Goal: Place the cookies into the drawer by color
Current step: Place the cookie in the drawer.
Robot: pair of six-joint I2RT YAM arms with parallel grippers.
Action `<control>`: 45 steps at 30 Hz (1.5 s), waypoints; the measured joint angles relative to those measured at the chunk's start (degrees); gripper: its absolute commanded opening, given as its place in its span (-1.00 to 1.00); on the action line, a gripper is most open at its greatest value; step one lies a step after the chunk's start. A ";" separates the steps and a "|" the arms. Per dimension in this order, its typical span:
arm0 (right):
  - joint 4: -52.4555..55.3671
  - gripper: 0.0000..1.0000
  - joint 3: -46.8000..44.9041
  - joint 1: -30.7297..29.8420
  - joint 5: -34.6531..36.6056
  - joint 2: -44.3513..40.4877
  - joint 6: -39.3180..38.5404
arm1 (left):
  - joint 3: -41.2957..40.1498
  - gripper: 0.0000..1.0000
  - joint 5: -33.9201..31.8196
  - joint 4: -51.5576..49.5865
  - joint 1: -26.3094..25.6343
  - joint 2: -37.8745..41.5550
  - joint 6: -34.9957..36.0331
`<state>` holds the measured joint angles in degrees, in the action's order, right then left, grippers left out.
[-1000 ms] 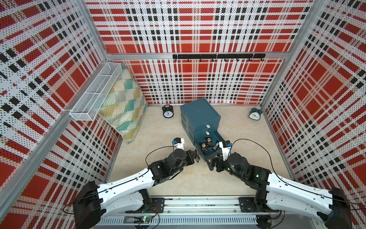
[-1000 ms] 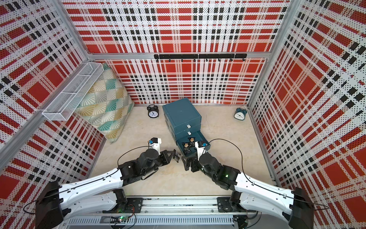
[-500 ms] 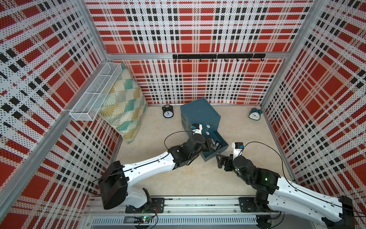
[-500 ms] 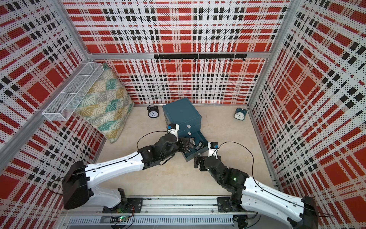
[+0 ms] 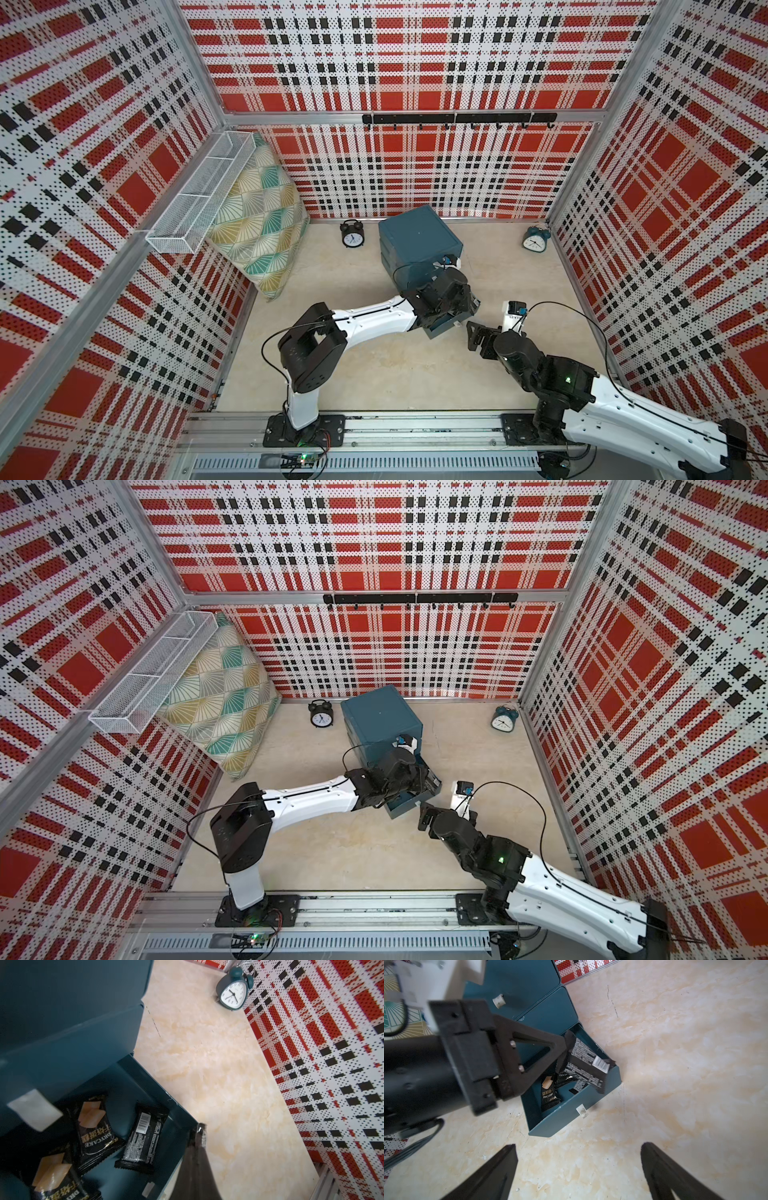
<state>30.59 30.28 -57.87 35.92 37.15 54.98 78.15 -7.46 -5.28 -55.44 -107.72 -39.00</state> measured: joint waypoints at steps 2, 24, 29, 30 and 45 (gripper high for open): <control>0.09 1.00 -0.33 0.00 0.13 -0.79 0.04 | 0.70 -1.00 0.22 -0.52 0.72 -1.05 0.57; 0.85 1.00 -1.20 0.22 0.07 -0.81 0.15 | 4.72 -1.00 -1.14 -5.22 4.35 -3.58 4.33; 0.81 1.00 -1.20 0.31 -0.11 -0.48 0.11 | 4.72 -1.00 -2.08 -6.03 4.31 -3.56 4.83; 0.81 1.00 -1.20 0.31 -0.13 -0.44 0.09 | 4.74 -1.00 -2.23 -6.19 4.28 -3.56 4.87; 0.42 1.00 -1.20 0.68 -0.94 0.09 0.00 | 7.34 -1.00 -4.11 -7.30 4.28 -5.14 6.19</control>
<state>31.00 29.08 -57.19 34.98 37.23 54.98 85.49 -11.57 -12.58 -51.16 -112.86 -32.82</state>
